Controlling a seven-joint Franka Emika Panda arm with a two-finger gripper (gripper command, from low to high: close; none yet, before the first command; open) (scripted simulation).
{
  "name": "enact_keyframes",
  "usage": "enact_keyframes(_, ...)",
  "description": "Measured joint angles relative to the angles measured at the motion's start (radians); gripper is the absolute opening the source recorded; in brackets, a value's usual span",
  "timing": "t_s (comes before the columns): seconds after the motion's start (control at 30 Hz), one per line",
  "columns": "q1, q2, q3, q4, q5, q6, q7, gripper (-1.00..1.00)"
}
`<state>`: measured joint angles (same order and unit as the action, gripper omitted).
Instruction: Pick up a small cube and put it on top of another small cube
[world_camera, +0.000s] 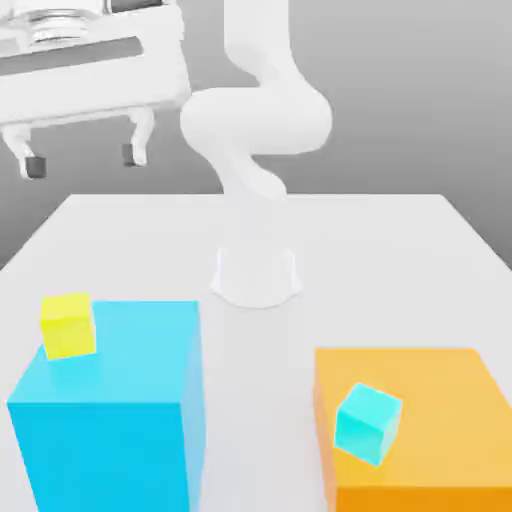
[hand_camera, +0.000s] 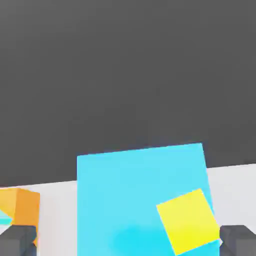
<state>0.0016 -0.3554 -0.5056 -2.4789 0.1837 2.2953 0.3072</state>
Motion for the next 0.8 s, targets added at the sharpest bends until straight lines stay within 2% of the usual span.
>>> enact_keyframes(0.17, -0.005, 0.211, -0.203, -0.039, 0.244, -0.054, -0.333, 0.0)
enact_keyframes(0.23, -0.012, 0.275, -0.223, -0.062, 0.302, -0.054, -0.392, 0.0)
enact_keyframes(0.6, 0.178, 0.404, -0.14, -0.273, 0.165, 0.259, -0.041, 0.0)
enact_keyframes(0.77, 0.271, 0.448, -0.093, -0.37, 0.146, 0.419, 0.102, 0.0)
enact_keyframes(0.8, 0.288, 0.433, -0.091, -0.385, 0.113, 0.457, 0.154, 0.0)
